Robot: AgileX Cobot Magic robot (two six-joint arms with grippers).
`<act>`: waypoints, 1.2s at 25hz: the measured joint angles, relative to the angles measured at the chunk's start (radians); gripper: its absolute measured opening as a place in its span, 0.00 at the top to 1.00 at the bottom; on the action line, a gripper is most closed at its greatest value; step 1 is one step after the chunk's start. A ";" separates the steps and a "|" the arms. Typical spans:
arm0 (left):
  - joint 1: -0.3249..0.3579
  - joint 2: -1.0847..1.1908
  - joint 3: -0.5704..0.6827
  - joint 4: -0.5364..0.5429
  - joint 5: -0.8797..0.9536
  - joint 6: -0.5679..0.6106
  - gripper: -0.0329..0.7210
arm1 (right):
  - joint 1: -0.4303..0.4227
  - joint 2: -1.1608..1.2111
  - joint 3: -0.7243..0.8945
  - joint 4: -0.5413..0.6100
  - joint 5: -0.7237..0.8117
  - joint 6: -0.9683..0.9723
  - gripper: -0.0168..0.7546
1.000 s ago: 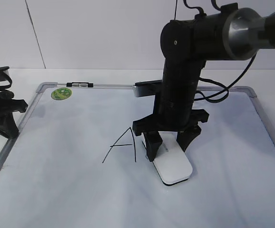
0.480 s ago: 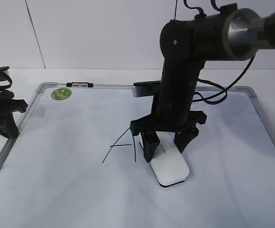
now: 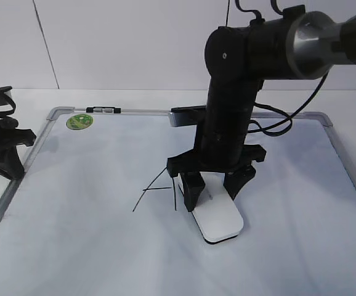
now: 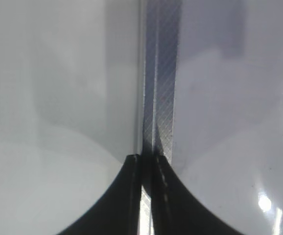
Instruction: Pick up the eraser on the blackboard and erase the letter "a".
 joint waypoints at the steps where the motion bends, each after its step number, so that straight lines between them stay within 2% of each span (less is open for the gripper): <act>1: 0.000 0.000 0.000 0.000 0.000 0.000 0.94 | 0.000 0.000 0.000 -0.007 0.000 0.002 0.30; 30: 0.000 0.001 0.000 -0.007 0.000 0.000 0.94 | 0.005 -0.002 -0.004 -0.142 0.000 0.103 0.30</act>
